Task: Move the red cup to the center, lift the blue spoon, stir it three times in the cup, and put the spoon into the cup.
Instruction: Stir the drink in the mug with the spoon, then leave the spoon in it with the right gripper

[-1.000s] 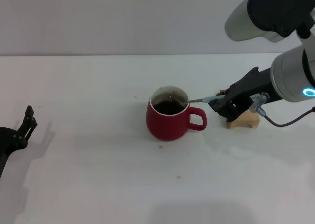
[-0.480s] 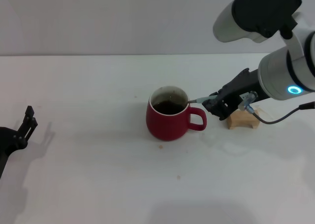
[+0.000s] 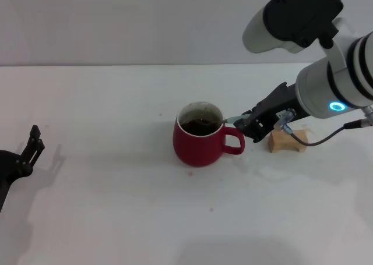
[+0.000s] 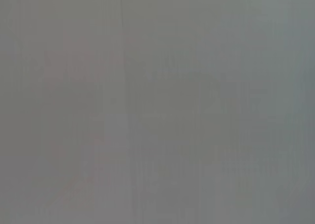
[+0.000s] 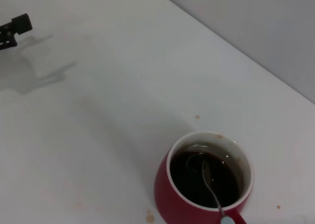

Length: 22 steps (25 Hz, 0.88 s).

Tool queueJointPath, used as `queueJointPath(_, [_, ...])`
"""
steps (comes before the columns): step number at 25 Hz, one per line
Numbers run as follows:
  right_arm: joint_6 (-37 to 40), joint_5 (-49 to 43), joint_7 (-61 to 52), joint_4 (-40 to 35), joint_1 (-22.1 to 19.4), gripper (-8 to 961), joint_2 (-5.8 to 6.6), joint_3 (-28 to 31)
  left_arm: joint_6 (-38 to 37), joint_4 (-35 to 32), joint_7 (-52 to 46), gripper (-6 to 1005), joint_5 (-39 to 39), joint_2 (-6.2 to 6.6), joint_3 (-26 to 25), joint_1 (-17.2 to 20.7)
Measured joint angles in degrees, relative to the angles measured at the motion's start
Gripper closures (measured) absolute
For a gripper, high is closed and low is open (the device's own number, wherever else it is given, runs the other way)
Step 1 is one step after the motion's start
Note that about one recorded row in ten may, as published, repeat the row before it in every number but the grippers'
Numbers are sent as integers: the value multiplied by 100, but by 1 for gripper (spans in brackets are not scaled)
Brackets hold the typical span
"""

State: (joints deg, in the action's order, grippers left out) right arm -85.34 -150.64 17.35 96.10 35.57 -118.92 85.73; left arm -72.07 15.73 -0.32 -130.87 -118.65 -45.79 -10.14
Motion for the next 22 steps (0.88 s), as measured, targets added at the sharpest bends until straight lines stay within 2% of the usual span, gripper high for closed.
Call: queueJointPath(22, [418,5,37,-695,350,822,-8,-274,-61,33,-24,141,1,6,0,56])
